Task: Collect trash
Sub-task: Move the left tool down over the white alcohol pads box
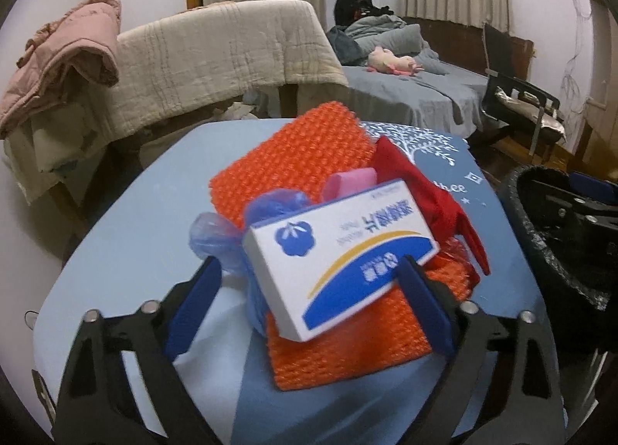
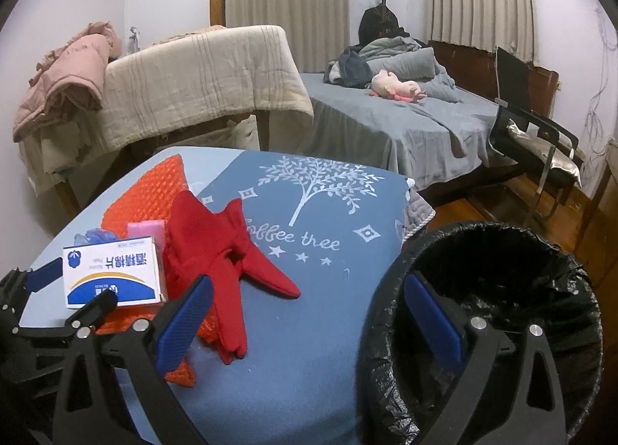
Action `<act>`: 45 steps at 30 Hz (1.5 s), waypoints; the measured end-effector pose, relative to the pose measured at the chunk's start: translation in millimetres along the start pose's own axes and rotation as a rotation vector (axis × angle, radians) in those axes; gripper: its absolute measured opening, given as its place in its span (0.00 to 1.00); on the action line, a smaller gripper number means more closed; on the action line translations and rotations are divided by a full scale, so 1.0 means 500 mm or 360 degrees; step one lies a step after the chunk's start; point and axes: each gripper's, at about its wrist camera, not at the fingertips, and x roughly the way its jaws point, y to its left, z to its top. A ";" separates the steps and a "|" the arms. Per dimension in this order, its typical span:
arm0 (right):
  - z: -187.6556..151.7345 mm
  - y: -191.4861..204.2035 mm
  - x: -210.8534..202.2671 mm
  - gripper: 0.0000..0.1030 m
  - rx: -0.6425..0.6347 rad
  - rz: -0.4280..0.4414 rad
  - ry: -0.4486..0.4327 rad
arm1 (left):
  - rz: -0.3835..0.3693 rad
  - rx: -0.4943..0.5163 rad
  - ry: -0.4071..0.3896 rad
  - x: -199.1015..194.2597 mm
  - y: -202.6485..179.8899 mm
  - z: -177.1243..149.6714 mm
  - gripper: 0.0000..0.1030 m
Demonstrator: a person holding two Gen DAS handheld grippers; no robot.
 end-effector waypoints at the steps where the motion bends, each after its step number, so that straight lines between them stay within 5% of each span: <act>1: 0.000 -0.001 0.000 0.94 -0.0001 -0.0002 -0.0002 | -0.0022 -0.0001 0.0009 0.000 -0.003 0.000 0.78; 13: 0.000 -0.013 -0.015 0.94 0.0012 -0.0026 -0.0013 | -0.0108 -0.0047 0.0040 0.002 -0.026 0.001 0.63; 20: -0.002 -0.016 -0.017 0.94 0.0012 -0.0029 -0.0015 | -0.0134 -0.0006 0.0067 0.036 -0.027 0.004 0.84; 26: -0.006 -0.018 -0.013 0.94 0.0010 -0.0031 -0.0003 | -0.0179 -0.0028 0.0118 0.067 -0.030 0.005 0.83; 34: -0.003 -0.017 -0.006 0.94 0.0011 -0.0041 0.0014 | -0.0244 -0.0072 0.0097 0.055 -0.026 0.006 0.35; 36: -0.003 -0.017 -0.006 0.94 0.0004 -0.0040 0.0014 | -0.0241 -0.0099 0.0089 0.050 -0.022 0.007 0.29; 39: -0.001 -0.015 -0.006 0.94 -0.0007 -0.0037 0.0013 | -0.0219 -0.0088 0.0102 0.048 -0.023 0.004 0.31; 41: 0.000 -0.015 -0.007 0.94 -0.0007 -0.0038 0.0008 | -0.0195 -0.0076 0.0097 0.042 -0.022 0.003 0.50; 45: 0.003 -0.015 -0.008 0.94 0.0001 -0.0034 0.0002 | -0.0146 -0.0057 0.0070 0.025 -0.010 0.007 0.62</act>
